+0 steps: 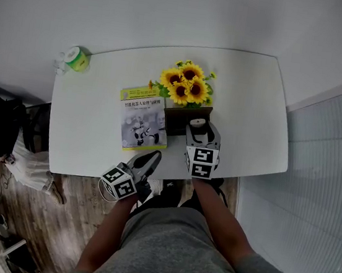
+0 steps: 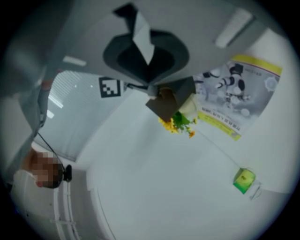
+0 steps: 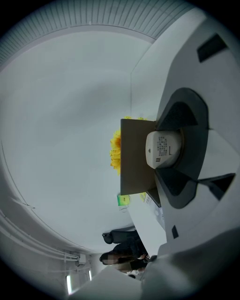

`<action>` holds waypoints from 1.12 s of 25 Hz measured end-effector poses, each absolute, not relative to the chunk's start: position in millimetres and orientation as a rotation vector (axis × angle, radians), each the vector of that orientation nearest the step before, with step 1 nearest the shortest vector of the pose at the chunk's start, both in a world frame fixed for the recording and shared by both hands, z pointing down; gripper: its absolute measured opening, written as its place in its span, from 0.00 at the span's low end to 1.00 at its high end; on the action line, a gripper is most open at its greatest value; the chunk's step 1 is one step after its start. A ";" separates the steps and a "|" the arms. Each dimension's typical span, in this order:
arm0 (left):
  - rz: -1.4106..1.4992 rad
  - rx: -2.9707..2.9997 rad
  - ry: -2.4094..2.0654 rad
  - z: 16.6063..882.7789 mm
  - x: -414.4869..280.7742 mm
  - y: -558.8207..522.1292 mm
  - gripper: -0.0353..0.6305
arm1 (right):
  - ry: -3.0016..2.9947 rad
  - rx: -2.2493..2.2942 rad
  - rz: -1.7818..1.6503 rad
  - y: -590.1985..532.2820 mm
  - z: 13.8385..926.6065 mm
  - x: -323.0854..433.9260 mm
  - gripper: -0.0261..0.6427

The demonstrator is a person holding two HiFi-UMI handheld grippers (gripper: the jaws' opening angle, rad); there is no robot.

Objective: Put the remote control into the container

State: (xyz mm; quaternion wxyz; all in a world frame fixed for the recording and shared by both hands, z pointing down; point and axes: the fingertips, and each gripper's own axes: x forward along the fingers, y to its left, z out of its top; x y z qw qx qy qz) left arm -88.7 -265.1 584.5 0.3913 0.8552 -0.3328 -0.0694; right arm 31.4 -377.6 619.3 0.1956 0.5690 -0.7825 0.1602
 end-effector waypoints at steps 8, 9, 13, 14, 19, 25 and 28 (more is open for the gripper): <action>-0.173 2.168 -0.852 586.8 -89.1 -259.3 0.05 | -2.216 1.545 0.464 -379.2 620.2 29.8 0.42; -0.174 2.168 -0.853 586.3 -89.1 -258.7 0.05 | -2.216 1.545 0.465 -379.0 619.5 30.1 0.42; -0.174 2.166 -0.854 583.9 -88.9 -256.2 0.05 | -2.216 1.554 0.461 -379.0 613.8 31.8 0.42; -0.175 2.166 -0.855 583.8 -89.0 -255.7 0.05 | -2.221 1.558 0.456 -379.5 611.3 32.4 0.42; -0.186 2.163 -0.866 582.0 -91.0 -251.0 0.05 | -2.242 1.565 0.446 -376.8 599.2 36.0 0.42; -0.208 2.177 -0.877 575.9 -92.0 -251.5 0.05 | -2.287 1.505 0.469 -364.2 592.4 38.1 0.42; -0.200 2.205 -0.875 573.6 -89.8 -251.7 0.05 | -2.317 1.442 0.491 -353.8 594.6 37.3 0.42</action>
